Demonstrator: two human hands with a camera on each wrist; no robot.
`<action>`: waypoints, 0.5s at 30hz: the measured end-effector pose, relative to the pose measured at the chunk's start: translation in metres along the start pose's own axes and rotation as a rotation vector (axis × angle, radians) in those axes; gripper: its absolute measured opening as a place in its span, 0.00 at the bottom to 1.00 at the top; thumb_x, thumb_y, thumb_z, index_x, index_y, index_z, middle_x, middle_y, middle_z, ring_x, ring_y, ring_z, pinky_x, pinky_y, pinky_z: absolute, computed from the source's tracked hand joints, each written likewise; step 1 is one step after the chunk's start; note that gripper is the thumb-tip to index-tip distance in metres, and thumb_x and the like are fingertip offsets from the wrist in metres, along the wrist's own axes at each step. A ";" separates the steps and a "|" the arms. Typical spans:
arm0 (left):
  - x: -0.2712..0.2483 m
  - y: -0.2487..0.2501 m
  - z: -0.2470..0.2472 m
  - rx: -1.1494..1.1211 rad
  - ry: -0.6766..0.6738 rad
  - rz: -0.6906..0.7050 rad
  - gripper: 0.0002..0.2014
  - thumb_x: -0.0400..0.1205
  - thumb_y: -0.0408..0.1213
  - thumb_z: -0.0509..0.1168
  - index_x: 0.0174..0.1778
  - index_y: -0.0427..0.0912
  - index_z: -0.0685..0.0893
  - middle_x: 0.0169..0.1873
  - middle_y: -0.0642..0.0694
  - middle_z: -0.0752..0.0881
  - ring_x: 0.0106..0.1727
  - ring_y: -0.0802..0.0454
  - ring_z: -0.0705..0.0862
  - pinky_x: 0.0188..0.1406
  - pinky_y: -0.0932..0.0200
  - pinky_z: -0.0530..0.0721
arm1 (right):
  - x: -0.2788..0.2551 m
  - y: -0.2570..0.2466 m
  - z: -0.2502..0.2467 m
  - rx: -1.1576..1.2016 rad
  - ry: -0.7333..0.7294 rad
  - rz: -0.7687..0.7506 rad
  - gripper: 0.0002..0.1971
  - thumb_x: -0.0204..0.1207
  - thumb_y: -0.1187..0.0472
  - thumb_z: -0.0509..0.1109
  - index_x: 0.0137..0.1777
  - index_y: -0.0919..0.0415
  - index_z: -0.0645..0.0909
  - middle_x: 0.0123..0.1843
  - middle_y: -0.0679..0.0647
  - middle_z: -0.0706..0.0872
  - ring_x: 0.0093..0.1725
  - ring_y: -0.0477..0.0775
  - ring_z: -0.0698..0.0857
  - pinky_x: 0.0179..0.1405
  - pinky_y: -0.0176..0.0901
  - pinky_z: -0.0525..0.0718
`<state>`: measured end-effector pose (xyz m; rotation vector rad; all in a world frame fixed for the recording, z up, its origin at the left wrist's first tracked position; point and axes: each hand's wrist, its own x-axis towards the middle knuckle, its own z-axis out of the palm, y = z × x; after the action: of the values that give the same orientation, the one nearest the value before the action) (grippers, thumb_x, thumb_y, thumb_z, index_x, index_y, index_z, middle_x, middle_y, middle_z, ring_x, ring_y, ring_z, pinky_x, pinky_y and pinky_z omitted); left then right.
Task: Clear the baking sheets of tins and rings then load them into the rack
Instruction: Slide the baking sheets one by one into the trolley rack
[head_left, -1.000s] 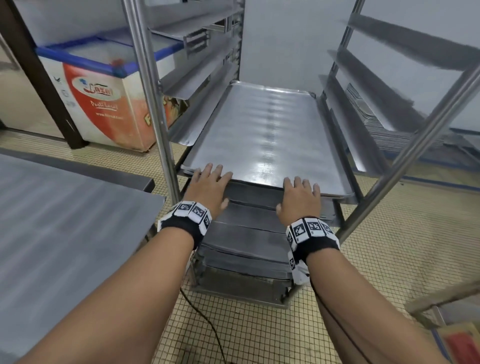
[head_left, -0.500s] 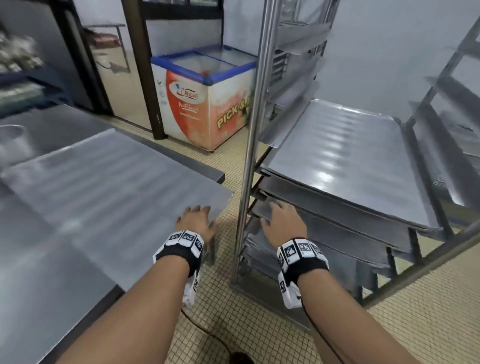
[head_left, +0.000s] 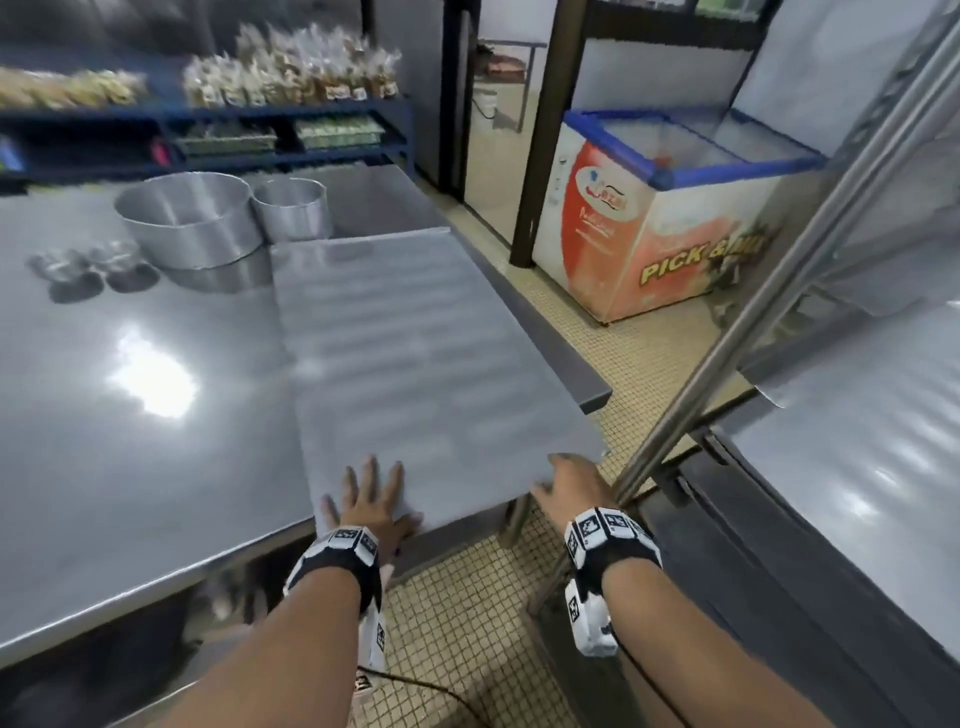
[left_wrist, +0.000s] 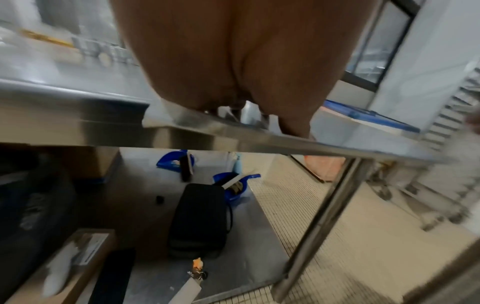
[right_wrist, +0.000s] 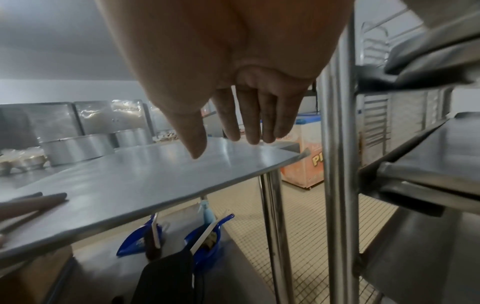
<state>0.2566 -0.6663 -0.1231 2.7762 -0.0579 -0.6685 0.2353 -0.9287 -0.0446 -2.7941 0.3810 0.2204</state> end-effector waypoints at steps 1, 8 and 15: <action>0.000 -0.006 -0.002 0.004 -0.003 -0.012 0.41 0.85 0.63 0.54 0.85 0.65 0.34 0.84 0.53 0.26 0.85 0.42 0.28 0.82 0.30 0.37 | 0.005 -0.001 0.004 0.002 0.009 -0.014 0.25 0.80 0.51 0.71 0.73 0.63 0.78 0.72 0.57 0.81 0.72 0.59 0.79 0.72 0.51 0.79; -0.030 -0.052 -0.008 -0.022 0.005 -0.112 0.47 0.79 0.66 0.64 0.85 0.68 0.38 0.85 0.54 0.29 0.86 0.38 0.30 0.83 0.29 0.38 | 0.027 0.001 0.027 -0.021 -0.053 0.038 0.49 0.72 0.36 0.72 0.85 0.60 0.56 0.86 0.62 0.58 0.84 0.64 0.57 0.83 0.58 0.58; -0.081 -0.065 -0.002 -0.187 0.113 -0.458 0.77 0.60 0.70 0.78 0.84 0.45 0.26 0.84 0.34 0.28 0.85 0.31 0.33 0.85 0.32 0.46 | 0.014 -0.014 0.046 0.184 -0.146 0.201 0.73 0.55 0.30 0.82 0.87 0.61 0.38 0.87 0.64 0.45 0.86 0.69 0.47 0.82 0.69 0.53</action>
<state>0.1831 -0.5947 -0.1042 2.6506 0.6463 -0.5800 0.2479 -0.9046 -0.0868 -2.5407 0.6144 0.4102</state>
